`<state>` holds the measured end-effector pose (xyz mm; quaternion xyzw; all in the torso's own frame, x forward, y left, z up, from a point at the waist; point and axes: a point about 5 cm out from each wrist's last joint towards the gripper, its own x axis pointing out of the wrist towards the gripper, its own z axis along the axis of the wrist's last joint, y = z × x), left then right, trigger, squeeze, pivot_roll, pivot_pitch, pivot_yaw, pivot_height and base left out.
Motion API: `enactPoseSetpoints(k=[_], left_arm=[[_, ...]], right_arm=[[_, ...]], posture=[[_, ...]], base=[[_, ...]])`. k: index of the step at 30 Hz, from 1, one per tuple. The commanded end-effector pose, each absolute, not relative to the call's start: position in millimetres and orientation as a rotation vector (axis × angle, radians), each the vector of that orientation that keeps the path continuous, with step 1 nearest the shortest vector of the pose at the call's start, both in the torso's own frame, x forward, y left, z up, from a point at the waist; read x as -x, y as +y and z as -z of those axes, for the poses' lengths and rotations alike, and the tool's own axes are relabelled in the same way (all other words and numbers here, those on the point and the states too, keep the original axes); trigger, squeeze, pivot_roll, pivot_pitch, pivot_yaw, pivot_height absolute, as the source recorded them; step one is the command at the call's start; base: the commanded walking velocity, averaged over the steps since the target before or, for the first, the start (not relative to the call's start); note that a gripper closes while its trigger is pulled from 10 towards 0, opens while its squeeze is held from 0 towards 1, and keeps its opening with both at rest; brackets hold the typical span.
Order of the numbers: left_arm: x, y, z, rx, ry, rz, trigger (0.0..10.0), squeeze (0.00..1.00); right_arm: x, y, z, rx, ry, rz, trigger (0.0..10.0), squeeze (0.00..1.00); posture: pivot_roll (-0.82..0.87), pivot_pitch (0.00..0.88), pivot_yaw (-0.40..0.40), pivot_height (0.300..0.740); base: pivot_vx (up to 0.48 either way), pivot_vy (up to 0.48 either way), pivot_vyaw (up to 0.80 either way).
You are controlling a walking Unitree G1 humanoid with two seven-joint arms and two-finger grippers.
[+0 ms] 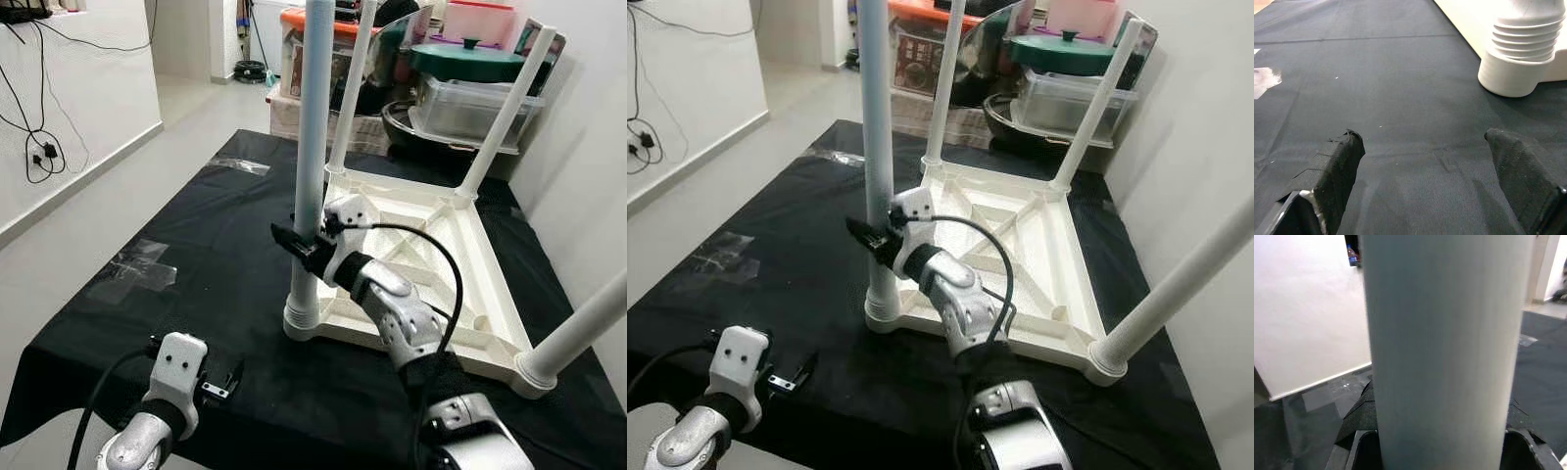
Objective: Building children table
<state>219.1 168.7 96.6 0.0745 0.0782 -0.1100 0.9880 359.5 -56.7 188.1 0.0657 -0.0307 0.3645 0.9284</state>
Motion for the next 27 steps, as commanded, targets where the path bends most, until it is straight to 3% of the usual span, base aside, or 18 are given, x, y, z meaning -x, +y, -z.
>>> enactPoseSetpoints(k=[1, 2, 4, 11, 20, 27], left_arm=[[-216, 166, -94, -0.156, 0.161, 0.221, 10.0, 0.00], [-216, 166, -94, -0.156, 0.161, 0.221, 10.0, 0.00], [-215, 166, -94, -0.157, 0.164, 0.226, 10.0, 0.00], [-220, 164, -96, -0.160, 0.158, 0.234, 10.0, 0.00], [-220, 163, -94, -0.157, 0.159, 0.233, 10.0, 0.00], [-219, 162, -93, -0.153, 0.161, 0.227, 10.0, 0.00]], right_arm=[[-350, -55, -169, -0.028, -0.058, -0.758, 10.0, 0.00], [-350, -55, -169, -0.028, -0.058, -0.758, 10.0, 0.00], [-338, -42, -170, 0.252, -0.120, -0.875, 10.0, 0.00], [-326, -26, -170, 0.422, -0.117, -1.009, 10.0, 0.00], [-337, -16, -184, 0.375, -0.125, -0.988, 10.0, 0.00], [-370, -52, -199, 0.143, -0.024, -0.745, 10.0, 0.00]], posture=[[0.12, 0.000, -0.099, 0.740], [0.12, 0.000, -0.099, 0.740], [0.10, 0.000, -0.092, 0.740], [0.10, 0.000, -0.091, 0.740], [0.10, 0.000, -0.103, 0.740], [0.09, 0.000, -0.103, 0.740]], base=[[0.000, 0.000, 0.00], [0.000, 0.000, 0.00], [0.000, 0.000, 0.00], [0.000, 0.000, 0.00], [0.000, 0.000, 0.00], [0.000, 0.000, 0.00]])
